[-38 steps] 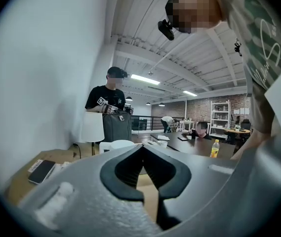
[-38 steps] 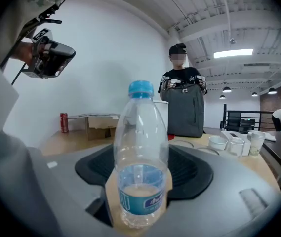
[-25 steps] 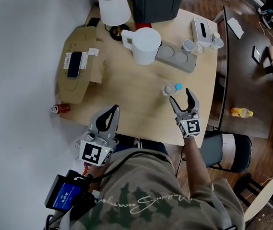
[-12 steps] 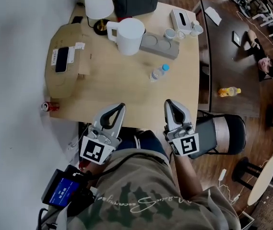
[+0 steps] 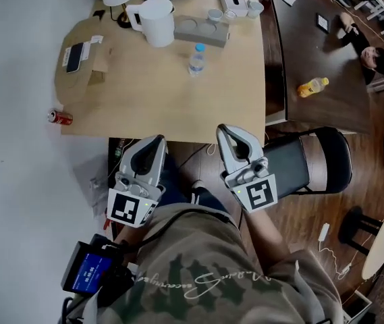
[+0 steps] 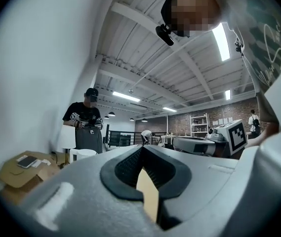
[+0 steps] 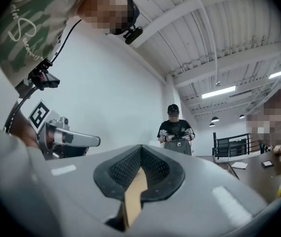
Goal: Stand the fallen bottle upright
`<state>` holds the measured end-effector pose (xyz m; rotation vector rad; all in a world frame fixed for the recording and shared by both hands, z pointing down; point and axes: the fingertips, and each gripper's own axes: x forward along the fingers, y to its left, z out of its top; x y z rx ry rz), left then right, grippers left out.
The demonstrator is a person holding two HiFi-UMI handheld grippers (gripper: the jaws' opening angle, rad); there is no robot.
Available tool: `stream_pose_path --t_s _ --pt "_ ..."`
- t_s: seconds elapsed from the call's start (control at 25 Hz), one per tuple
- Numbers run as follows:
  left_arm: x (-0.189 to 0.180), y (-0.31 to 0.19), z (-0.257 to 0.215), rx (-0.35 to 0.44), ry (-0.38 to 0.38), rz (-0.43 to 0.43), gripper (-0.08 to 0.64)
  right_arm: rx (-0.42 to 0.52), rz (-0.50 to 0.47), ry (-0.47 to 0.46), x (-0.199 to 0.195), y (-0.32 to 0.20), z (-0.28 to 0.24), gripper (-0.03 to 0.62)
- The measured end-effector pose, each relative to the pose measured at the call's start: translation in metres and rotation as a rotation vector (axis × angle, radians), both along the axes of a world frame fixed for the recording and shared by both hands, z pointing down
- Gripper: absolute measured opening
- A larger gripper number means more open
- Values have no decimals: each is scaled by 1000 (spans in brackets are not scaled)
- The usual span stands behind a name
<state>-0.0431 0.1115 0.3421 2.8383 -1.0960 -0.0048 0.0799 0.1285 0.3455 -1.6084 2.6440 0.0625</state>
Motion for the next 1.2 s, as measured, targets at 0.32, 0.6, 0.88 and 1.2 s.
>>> stream_pose_path --t_s 0.32,0.6,0.88,1.2 --pt "38 70 -4 -30 -10 75 2 -34 60 -90 28 73 0 3" --pt "30 86 -22 23 -4 46 2 -15 61 -59 -3 95 -23 2" --pt "-17 92 -38 48 2 19 2 -2 50 -19 -36 94 -38 2" --pt "-39 91 -54 96 57 42 2 36 44 48 -77 95 -55 2"
